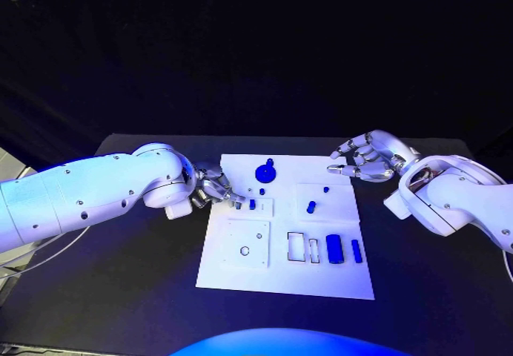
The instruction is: Assemble the parts on the task board
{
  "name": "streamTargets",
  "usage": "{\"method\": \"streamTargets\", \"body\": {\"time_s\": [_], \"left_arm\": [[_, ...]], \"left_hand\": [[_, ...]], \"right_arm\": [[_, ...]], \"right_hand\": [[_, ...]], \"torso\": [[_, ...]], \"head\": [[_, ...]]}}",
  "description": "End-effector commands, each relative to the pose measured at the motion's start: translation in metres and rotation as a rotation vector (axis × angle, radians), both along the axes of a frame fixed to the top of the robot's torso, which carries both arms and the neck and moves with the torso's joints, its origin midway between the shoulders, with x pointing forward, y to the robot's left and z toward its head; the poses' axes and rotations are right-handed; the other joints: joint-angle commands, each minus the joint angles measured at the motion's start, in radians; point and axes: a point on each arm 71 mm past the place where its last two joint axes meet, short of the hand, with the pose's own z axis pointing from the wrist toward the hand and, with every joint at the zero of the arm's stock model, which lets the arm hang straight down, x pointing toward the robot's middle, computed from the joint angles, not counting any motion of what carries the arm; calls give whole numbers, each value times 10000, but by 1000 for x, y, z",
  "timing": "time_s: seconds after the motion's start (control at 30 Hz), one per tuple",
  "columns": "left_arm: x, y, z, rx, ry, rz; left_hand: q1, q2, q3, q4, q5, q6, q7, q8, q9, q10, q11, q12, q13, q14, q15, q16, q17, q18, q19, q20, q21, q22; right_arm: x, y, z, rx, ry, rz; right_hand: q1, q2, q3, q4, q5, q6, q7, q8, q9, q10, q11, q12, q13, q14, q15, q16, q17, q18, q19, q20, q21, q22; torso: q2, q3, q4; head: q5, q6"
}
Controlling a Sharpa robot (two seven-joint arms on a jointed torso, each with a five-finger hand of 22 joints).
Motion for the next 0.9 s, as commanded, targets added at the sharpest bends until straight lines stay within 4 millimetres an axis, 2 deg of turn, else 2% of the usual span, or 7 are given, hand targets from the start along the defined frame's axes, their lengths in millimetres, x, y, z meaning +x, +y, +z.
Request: {"method": "streamTargets", "body": {"time_s": [0.03, 0.27, 0.73, 0.9], "left_arm": [[1, -3, 3, 136, -489, 20], [2, -5, 2, 799, -542, -124], [2, -9, -1, 1615, -445, -439], [2, -13, -1, 1628, -489, -465]], "left_hand": [[-54, 87, -63, 14, 54, -31, -48, 69, 49, -52, -36, 50, 3, 869, 65, -22, 2105, 93, -10, -17, -17, 18], [-109, 157, -68, 24, 56, -60, -82, 236, 199, -46, -65, 80, 22, 873, 40, -18, 2112, 87, 13, -35, -4, 45], [-187, 186, -83, 20, 52, -78, -125, 432, 371, -21, -99, 126, 71, 891, 12, 9, 2161, 77, 49, -58, 17, 88], [-197, 228, -62, 19, 56, -87, -143, 495, 428, 12, -117, 161, 117, 902, -1, 23, 2188, 67, 83, -68, 42, 131]], "right_arm": [[0, 1, 0, -22, -40, 114], [0, 2, 0, -24, -29, 117], [0, 1, -1, -29, -33, 90], [0, 1, -1, -26, -37, 98]], "right_hand": [[34, 86, -51, -22, 46, -38, 3, 52, -16, 37, -36, 31, 767, 552, 15, -33, 611, 110, 292, 30, 13, 1565], [34, 86, -51, -22, 46, -38, 3, 52, -16, 37, -36, 31, 767, 552, 15, -33, 611, 110, 292, 30, 13, 1565], [34, 86, -51, -22, 46, -38, 3, 52, -16, 37, -36, 31, 767, 552, 15, -33, 611, 110, 292, 30, 13, 1565], [34, 86, -51, -22, 46, -38, 3, 52, -16, 37, -36, 31, 767, 552, 15, -33, 611, 110, 292, 30, 13, 1565]], "torso": [[5, 5, -6], [7, 15, -4], [9, -11, -1], [12, -4, -4]], "head": [[11, -15], [26, -37], [-2, -68], [18, -60]]}}
